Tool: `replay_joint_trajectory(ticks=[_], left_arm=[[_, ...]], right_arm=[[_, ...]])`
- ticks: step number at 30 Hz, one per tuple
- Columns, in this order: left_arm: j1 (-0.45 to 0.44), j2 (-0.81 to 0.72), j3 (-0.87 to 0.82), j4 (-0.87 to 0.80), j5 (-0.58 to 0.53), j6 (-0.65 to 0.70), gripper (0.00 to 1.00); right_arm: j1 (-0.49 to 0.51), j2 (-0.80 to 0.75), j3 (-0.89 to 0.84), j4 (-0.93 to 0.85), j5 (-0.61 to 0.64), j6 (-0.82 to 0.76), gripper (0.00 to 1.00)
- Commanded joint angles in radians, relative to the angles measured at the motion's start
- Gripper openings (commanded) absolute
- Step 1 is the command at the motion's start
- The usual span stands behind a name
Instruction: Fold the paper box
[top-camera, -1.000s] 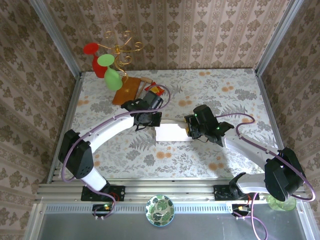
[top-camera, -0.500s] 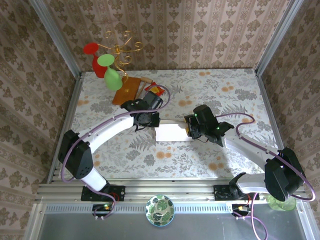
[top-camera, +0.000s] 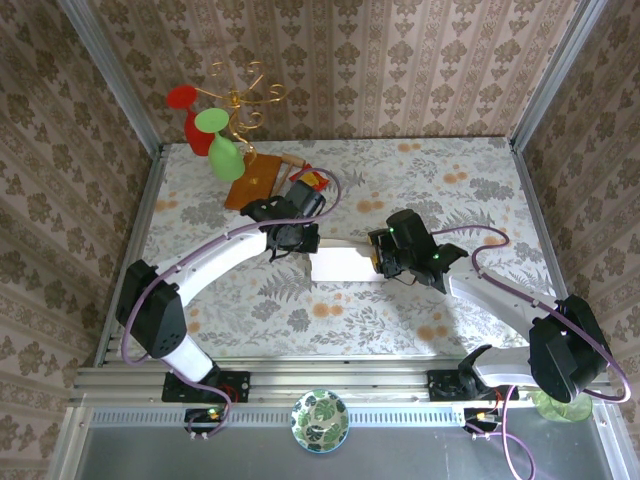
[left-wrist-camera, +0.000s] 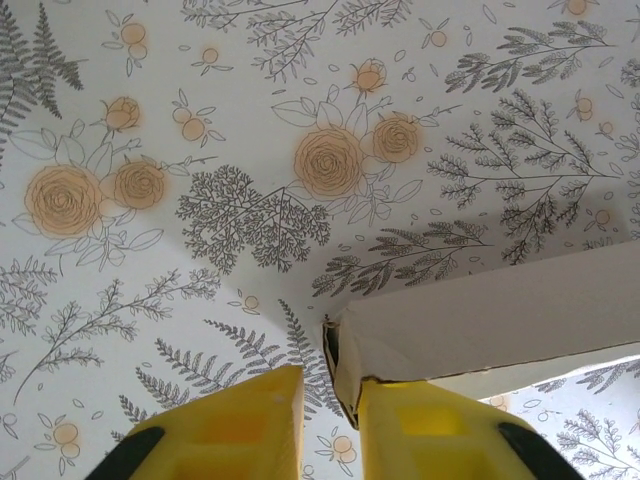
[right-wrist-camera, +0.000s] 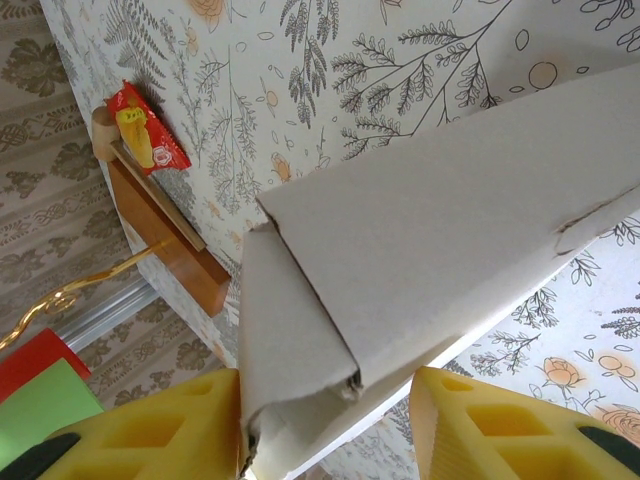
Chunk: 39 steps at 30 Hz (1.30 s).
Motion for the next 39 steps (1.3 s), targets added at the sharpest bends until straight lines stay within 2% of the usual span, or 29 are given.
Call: replay_joint_trajectory(ticks=[1,14,24,39], left_arm=[[0.017,-0.007,0.010,0.000,-0.027,0.018,0.19],[0.026,-0.005,-0.001,0.010,-0.031,0.034,0.00],[0.028,-0.009,-0.003,-0.020,-0.084,0.083,0.00],[0.044,-0.003,-0.036,-0.019,-0.080,0.106,0.00]], right_arm=[[0.003,0.022,-0.002,-0.058,0.042,-0.012,0.46],[0.003,0.023,-0.001,-0.057,0.042,-0.010,0.46],[0.003,0.028,0.000,-0.057,0.041,-0.012,0.46],[0.003,0.031,0.003,-0.061,0.040,-0.017,0.46]])
